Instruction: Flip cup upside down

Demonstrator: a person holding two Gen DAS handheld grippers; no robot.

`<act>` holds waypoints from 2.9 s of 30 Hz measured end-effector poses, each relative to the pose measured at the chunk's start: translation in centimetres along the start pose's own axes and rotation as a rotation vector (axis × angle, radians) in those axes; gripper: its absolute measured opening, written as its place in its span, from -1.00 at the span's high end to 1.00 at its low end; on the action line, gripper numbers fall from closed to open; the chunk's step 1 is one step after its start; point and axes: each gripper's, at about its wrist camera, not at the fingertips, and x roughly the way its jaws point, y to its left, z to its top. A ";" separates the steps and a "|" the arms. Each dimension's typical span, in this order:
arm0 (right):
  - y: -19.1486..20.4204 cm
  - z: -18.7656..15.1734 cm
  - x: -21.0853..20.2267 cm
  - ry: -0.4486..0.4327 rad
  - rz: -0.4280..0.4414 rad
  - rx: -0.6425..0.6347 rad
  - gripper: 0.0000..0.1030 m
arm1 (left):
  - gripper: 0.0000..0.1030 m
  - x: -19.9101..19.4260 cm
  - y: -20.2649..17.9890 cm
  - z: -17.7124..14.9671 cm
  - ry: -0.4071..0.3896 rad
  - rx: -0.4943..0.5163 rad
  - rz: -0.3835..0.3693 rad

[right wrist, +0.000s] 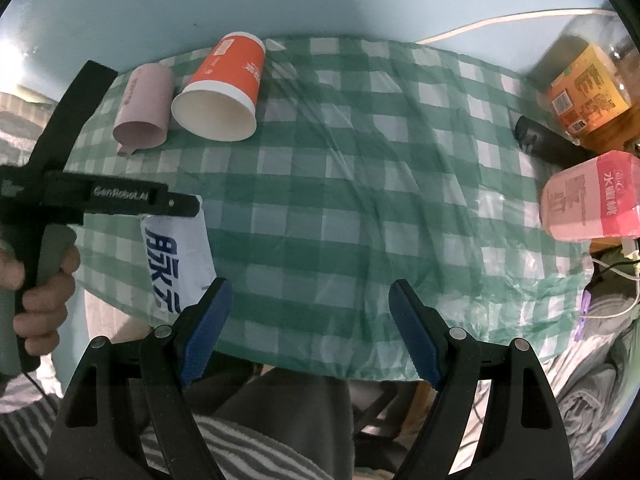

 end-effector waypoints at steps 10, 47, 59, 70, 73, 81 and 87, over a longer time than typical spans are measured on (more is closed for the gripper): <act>2.2 0.1 -1.1 -0.032 -0.009 -0.053 -0.58 | -0.41 -5.9 -1.1 -2.8 -0.208 0.103 0.064; 2.4 -0.7 -0.8 -0.006 -0.002 -0.040 -0.58 | -0.61 -6.2 -2.0 -6.5 -0.347 0.230 0.092; 3.1 -0.8 -1.5 -0.022 0.010 -0.042 -0.58 | -0.71 -8.2 -2.7 -8.2 -0.366 0.258 0.085; 4.6 -1.7 -8.0 -0.149 0.007 -0.055 -0.58 | -0.71 -14.4 -0.5 -11.1 -0.510 0.235 0.049; 5.2 -2.0 -10.1 -0.195 0.001 -0.059 -0.58 | -0.71 -17.6 -0.1 -12.5 -0.595 0.250 0.048; 7.6 -2.8 -16.2 -0.348 -0.038 -0.075 -0.58 | -0.72 -24.3 0.5 -15.8 -0.746 0.227 0.026; 8.5 -3.4 -20.2 -0.452 -0.062 -0.063 -0.58 | -0.80 -28.1 1.0 -19.2 -0.872 0.211 0.018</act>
